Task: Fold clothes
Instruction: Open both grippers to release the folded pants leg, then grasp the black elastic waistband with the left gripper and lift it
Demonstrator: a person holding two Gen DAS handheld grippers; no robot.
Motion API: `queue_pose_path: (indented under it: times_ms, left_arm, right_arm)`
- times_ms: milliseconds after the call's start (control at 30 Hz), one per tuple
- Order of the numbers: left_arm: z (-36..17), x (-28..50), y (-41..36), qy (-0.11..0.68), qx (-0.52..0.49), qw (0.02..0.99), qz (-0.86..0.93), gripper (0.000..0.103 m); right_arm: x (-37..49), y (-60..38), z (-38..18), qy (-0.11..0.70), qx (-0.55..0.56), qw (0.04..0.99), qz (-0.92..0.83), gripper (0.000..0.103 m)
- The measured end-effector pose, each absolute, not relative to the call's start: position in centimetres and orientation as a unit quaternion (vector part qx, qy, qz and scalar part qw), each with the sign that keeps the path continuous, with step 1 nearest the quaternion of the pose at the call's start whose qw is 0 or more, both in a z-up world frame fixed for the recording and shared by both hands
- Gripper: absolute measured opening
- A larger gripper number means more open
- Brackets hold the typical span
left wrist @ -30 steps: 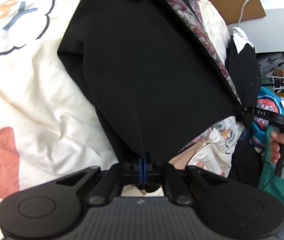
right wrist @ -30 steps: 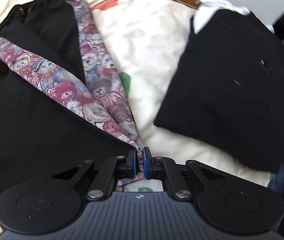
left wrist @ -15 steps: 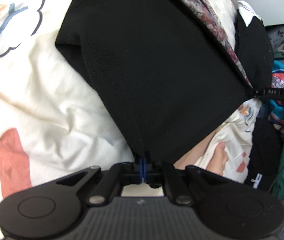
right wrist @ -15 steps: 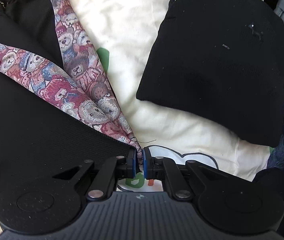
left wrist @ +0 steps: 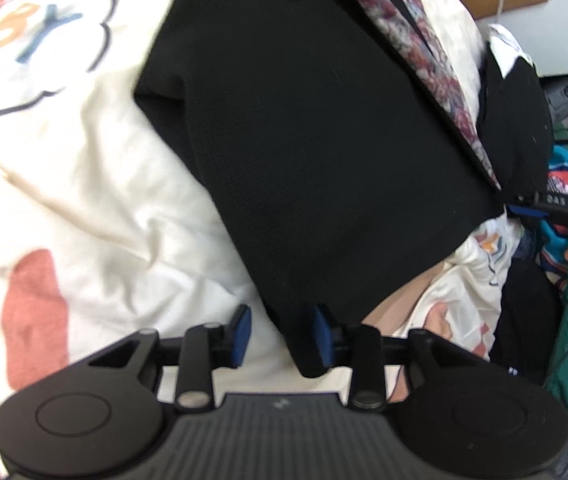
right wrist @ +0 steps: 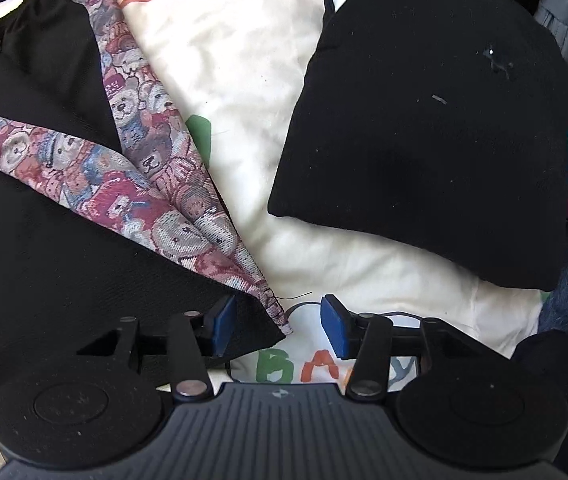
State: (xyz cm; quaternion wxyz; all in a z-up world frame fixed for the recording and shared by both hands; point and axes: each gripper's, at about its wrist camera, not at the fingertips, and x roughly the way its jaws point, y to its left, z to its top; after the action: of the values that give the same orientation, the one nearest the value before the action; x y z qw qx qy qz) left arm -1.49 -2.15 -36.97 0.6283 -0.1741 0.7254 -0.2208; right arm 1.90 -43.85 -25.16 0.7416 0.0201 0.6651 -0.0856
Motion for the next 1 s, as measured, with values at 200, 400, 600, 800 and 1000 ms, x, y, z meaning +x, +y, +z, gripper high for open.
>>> queue_pose_path:
  times_ms: [200,400,600,800,1000]
  left_arm:
    - [-34.8,0.5,-0.9,0.713,-0.162,0.647,-0.218,0.038]
    - [-30.7,2.3,-0.7,0.683,-0.149,0.683,-0.212,0.038]
    - [-25.7,5.8,-0.7,0.649,-0.173,0.717,-0.186,0.038]
    - [-19.0,10.4,-3.5,0.601,-0.145,0.758,-0.208,0.038]
    - [-15.8,14.2,-4.7,0.591,-0.124,0.764,-0.228,0.038]
  right_arm:
    - [3.0,-42.3,-21.7,0.665,0.013,0.744,-0.066,0.052]
    - [4.8,-40.3,-16.2,0.652,0.009,0.758,-0.013,0.052]
    - [5.9,-40.0,-12.2,0.636,0.016,0.771,-0.004,0.052]
    - [7.0,-39.3,-8.7,0.62,0.018,0.784,0.019,0.062]
    - [8.8,-40.0,-6.2,0.603,0.097,0.791,0.049,0.066]
